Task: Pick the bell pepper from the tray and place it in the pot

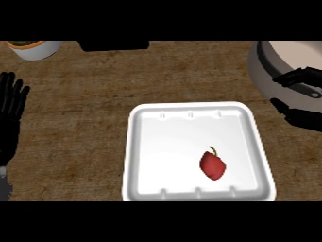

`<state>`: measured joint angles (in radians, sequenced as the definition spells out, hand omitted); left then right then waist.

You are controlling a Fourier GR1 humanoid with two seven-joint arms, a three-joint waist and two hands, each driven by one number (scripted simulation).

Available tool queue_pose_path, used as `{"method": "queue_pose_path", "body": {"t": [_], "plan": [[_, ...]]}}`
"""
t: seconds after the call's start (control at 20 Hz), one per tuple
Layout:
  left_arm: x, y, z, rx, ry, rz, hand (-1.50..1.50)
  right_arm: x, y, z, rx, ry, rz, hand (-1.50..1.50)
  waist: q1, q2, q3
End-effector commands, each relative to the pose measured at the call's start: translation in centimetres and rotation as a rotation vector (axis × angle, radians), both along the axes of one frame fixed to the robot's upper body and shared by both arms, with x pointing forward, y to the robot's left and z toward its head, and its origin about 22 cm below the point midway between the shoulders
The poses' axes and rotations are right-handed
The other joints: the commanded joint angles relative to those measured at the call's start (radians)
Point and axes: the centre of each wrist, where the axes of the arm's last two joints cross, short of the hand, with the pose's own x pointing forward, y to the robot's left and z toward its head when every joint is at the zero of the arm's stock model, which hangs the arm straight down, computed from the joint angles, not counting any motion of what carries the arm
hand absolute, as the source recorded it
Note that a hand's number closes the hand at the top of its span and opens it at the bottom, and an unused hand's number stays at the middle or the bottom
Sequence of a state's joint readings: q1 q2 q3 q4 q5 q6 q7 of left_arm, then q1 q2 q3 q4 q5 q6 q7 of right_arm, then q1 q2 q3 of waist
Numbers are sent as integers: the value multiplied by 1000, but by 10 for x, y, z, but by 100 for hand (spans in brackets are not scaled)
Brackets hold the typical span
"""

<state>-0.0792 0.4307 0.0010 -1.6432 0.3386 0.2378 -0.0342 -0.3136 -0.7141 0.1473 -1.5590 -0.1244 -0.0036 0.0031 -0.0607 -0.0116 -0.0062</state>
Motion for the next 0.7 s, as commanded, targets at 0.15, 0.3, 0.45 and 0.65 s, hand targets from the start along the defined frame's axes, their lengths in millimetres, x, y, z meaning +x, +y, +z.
{"method": "queue_pose_path", "body": {"t": [0.15, 0.3, 0.45, 0.65], "plan": [[34, -23, 9, -31, -21, -26, 0, -54, -19, -7, -267, -129, 148, -150, 14, 9, 6], [31, -33, 6, -32, -15, -46, 0, -82, -29, 6, -374, -138, 183, -150, 13, 6, 6], [44, -34, 18, -38, -19, -27, 0, -96, -1, 6, -517, -71, 162, -150, 20, 7, 5], [34, -29, 0, -35, -2, -65, 0, -107, 20, 27, -666, 74, 170, -150, 43, 10, 3]]}}
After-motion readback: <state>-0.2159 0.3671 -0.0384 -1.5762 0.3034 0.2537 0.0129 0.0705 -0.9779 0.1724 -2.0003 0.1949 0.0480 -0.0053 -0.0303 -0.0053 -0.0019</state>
